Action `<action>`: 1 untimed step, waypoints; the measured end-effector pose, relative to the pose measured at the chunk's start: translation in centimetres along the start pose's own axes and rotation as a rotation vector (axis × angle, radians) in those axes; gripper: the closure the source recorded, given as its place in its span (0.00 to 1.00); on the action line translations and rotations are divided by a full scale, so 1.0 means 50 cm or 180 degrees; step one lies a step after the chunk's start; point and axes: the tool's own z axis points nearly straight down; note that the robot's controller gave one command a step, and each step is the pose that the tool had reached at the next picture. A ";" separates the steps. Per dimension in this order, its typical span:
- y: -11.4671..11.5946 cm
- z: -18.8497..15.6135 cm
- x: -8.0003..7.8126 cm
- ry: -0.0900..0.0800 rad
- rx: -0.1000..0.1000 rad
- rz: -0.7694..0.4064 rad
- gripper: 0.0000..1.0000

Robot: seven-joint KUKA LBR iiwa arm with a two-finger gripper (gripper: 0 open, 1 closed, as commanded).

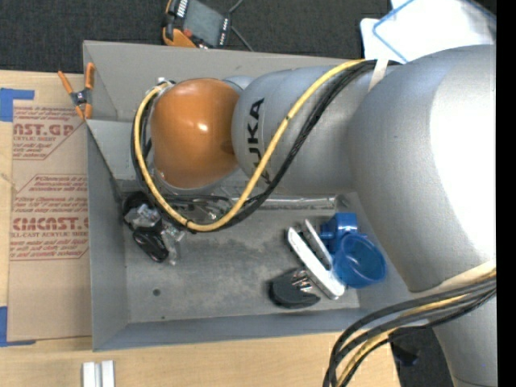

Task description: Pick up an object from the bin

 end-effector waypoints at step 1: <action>0.002 -0.068 0.001 0.0007 -0.0006 0.0000 1.00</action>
Offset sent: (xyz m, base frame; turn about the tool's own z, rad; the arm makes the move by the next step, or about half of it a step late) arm -0.0009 0.0000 0.0537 0.0000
